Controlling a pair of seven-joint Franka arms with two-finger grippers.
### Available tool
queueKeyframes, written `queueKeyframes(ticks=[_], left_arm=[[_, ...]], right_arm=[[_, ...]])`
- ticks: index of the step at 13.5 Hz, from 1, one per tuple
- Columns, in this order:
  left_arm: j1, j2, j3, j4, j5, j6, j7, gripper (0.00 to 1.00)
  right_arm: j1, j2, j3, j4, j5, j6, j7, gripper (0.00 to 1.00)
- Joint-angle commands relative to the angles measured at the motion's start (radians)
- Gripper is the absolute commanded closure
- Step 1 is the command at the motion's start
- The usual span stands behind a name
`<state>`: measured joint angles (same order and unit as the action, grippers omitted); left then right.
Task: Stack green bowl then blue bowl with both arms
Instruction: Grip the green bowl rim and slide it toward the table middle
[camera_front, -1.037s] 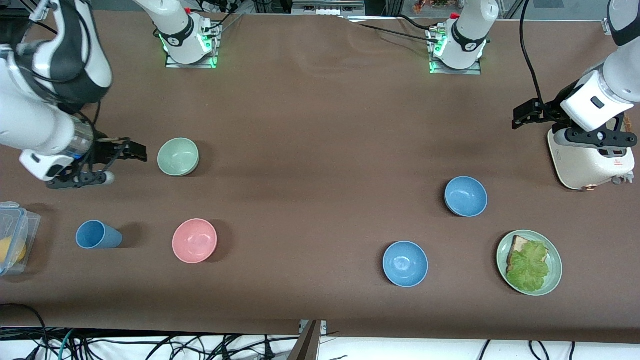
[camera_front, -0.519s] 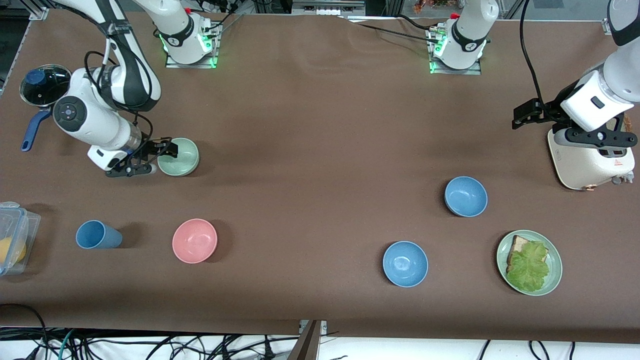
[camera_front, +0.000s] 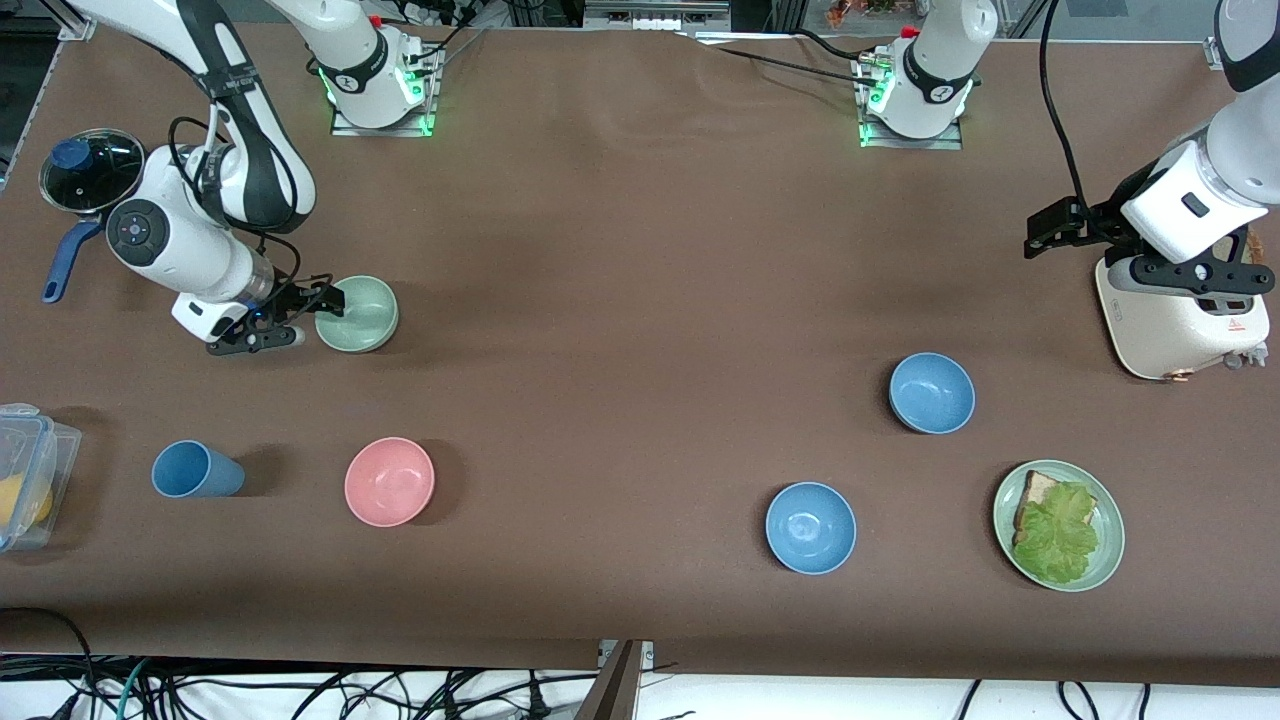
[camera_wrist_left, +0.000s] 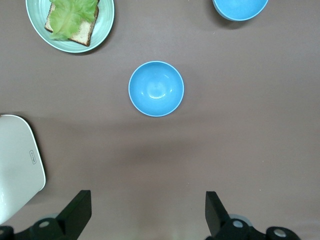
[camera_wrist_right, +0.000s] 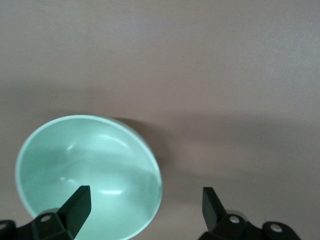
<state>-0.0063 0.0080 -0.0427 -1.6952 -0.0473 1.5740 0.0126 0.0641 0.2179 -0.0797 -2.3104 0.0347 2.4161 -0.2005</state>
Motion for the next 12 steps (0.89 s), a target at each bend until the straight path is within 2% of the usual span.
queueKeyframes(ticks=[1,3,4,8,9,11,12], left_arm=[[0.005,0.013,-0.002,0.032,-0.009,-0.023,-0.002,0.00],[0.005,0.013,-0.002,0.032,-0.009,-0.023,-0.002,0.00],[0.005,0.013,-0.002,0.032,-0.009,-0.023,-0.002,0.00],[0.005,0.013,-0.002,0.032,-0.009,-0.023,-0.002,0.00],[0.005,0.013,-0.002,0.032,-0.009,-0.025,-0.002,0.00],[0.005,0.013,-0.002,0.032,-0.009,-0.025,-0.002,0.00],[0.005,0.013,-0.002,0.032,-0.009,-0.025,-0.002,0.00]], right_arm=[[-0.009,0.037,0.006,-0.009,0.017,0.041,-0.022,0.10],[-0.009,0.052,0.006,-0.007,0.019,0.043,-0.020,0.22],[-0.009,0.055,0.006,-0.007,0.019,0.043,-0.019,0.33],[-0.009,0.057,0.008,-0.004,0.021,0.040,-0.008,0.97],[-0.009,0.055,0.009,-0.001,0.021,0.035,-0.008,1.00],[-0.007,0.041,0.011,0.029,0.025,0.018,-0.014,1.00],[-0.006,0.032,0.014,0.067,0.025,-0.032,-0.013,1.00]])
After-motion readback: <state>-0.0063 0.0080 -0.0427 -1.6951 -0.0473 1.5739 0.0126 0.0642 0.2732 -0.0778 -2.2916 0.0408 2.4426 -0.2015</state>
